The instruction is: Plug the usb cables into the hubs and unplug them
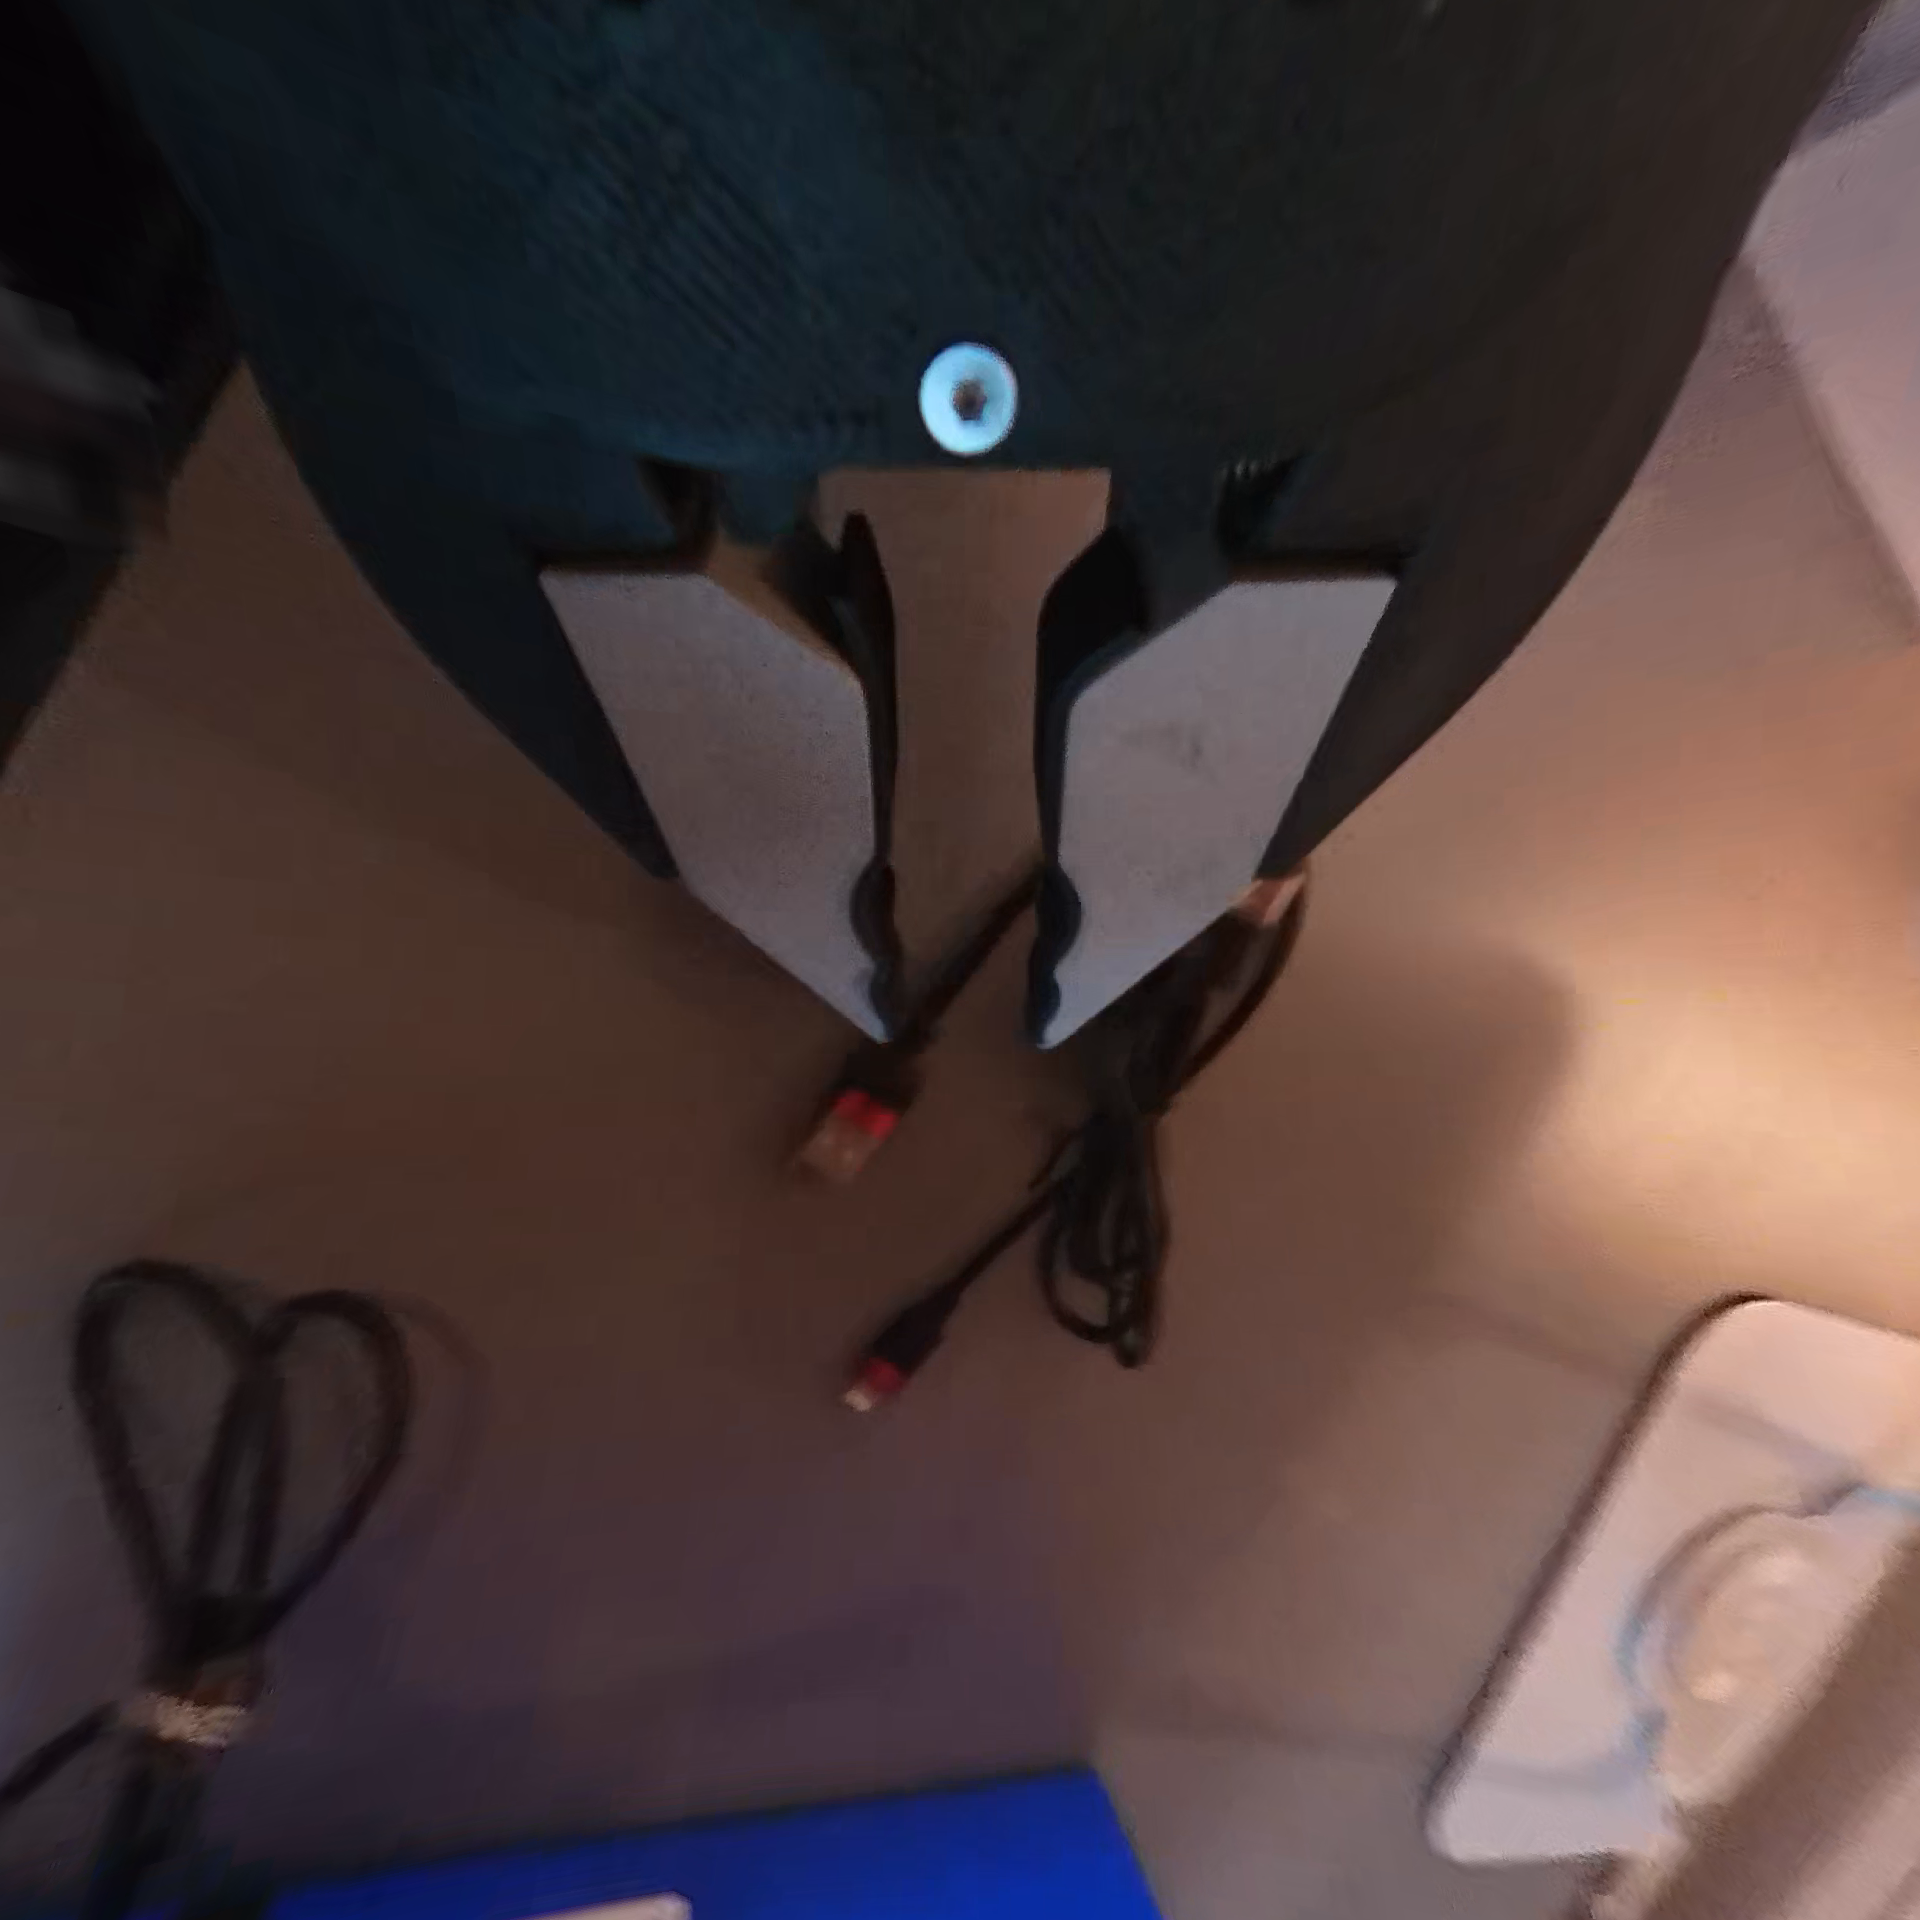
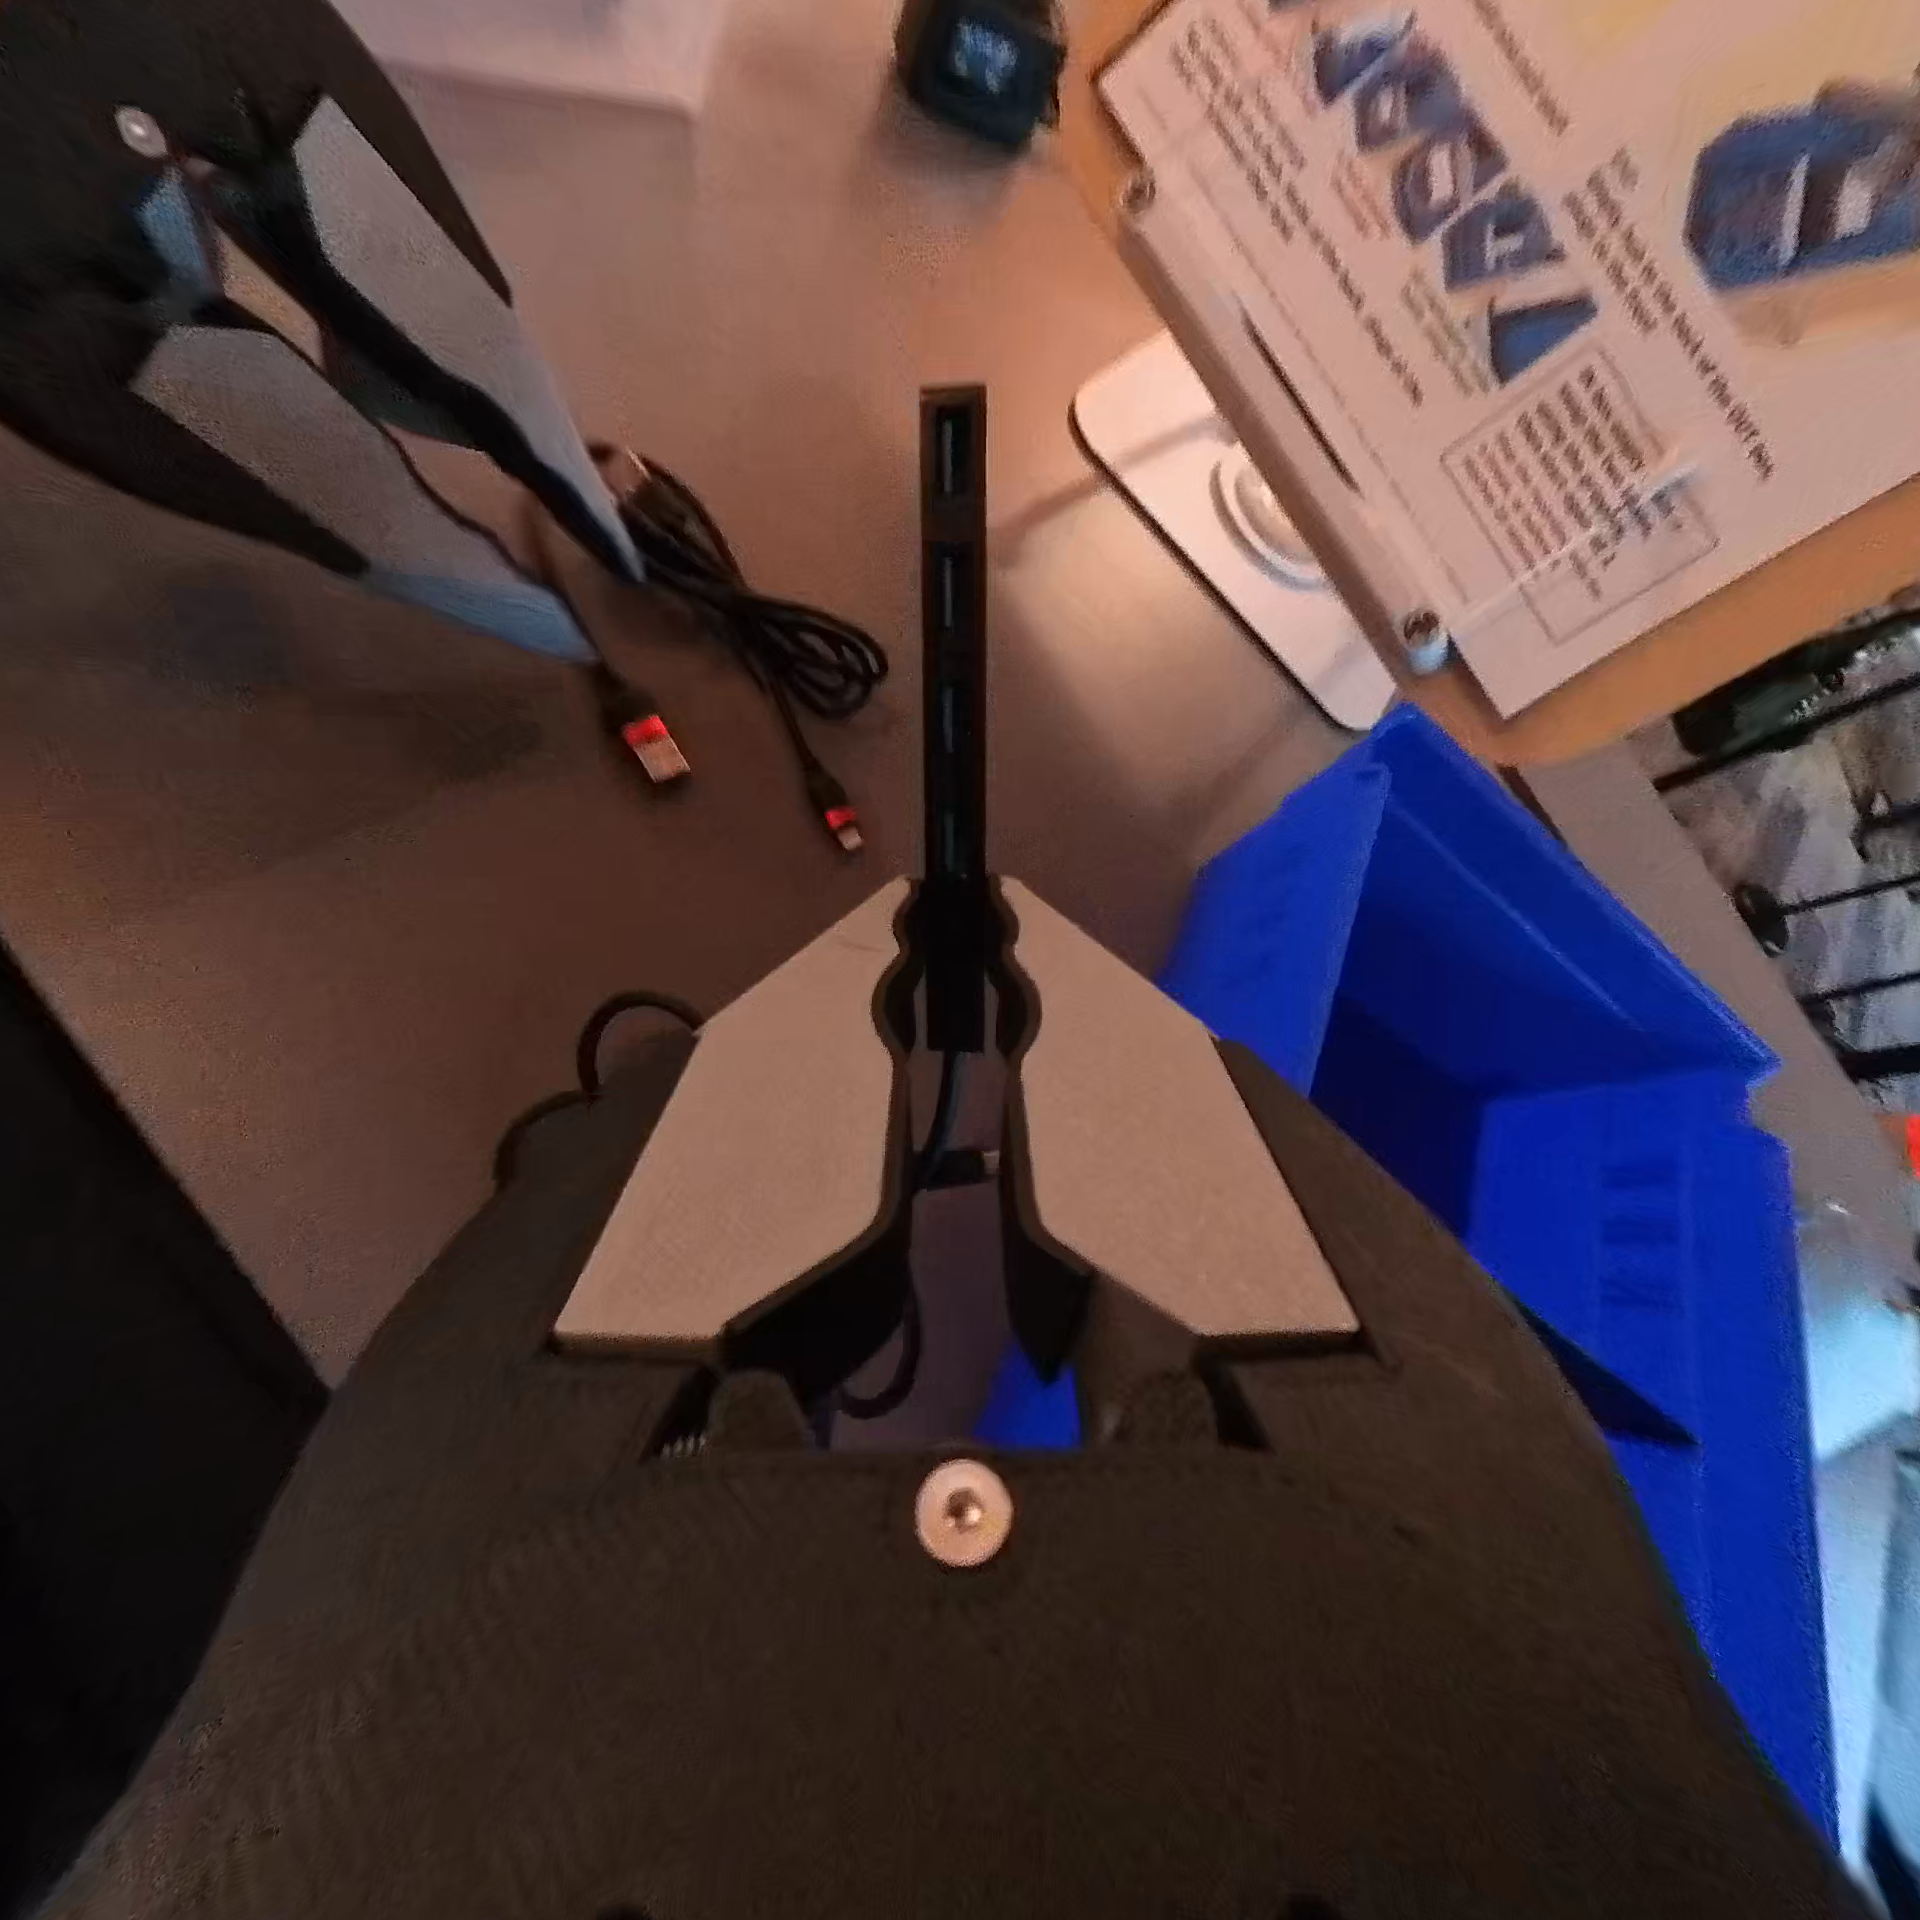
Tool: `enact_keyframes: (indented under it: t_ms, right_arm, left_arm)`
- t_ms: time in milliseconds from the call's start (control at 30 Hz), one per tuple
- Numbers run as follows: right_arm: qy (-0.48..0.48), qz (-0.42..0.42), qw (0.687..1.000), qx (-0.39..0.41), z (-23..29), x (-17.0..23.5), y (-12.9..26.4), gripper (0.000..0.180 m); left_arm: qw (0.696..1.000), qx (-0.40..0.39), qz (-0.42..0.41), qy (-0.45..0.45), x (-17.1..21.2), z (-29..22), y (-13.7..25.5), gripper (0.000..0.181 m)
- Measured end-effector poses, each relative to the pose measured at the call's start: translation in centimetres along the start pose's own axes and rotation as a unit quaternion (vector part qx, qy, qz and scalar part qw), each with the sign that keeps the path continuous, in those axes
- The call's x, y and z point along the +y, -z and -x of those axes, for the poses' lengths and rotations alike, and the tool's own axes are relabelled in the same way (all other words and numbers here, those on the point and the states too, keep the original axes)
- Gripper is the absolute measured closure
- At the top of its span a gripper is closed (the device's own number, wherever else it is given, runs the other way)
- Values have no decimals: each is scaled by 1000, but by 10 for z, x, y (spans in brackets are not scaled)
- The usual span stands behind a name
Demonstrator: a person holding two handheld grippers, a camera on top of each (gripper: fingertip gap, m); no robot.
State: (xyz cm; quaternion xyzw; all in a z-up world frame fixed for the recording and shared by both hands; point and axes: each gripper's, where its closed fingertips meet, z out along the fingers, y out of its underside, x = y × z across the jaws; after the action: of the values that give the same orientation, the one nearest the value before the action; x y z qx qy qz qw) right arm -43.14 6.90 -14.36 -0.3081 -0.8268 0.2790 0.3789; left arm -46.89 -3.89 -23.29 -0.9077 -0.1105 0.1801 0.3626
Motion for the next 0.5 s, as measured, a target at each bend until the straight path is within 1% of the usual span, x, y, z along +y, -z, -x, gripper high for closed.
enact_keyframes:
  t_ms: [33, 67, 100, 233, 300, 333, 367, 433, 467, 500]
  right_arm:
    - [7, 12, 1000, 9, -1, 5, -5, 171]
    - [13, 20, 1000, 17, -2, 8, -10, 171]
    - [22, 25, 999, 20, -1, 11, -14, 171]
    - [66, 26, 997, 22, 5, 13, -23, 171]
    - [75, 17, 997, 22, 6, 9, -23, 171]
    - [78, 13, 997, 23, 6, 8, -23, 171]
    - [83, 9, 996, 24, 6, 7, -22, 171]
    - [100, 3, 995, 29, 6, 5, -22, 171]
    - [112, -3, 993, 30, 7, 3, -22, 171]
    - [129, -10, 991, 29, 10, 1, -21, 171]
  left_arm:
    - [1000, 22, 12, -4, 3, -10, -7, 156]
    - [999, 32, 3, -2, 1, -15, -10, 167]
    - [999, 36, -2, -2, -1, -17, -11, 168]
    - [997, 56, 1, 46, 4, -12, -9, 160]
    - [997, 53, 10, 58, 11, -4, -4, 161]
    - [997, 51, 21, 62, 17, 1, 0, 167]
    - [996, 53, 34, 69, 23, 5, 4, 168]
    - [994, 49, 62, 76, 36, 13, 15, 152]
    - [995, 28, 68, 70, 38, 22, 21, 144]
    - [997, -2, 57, 57, 35, 33, 27, 136]
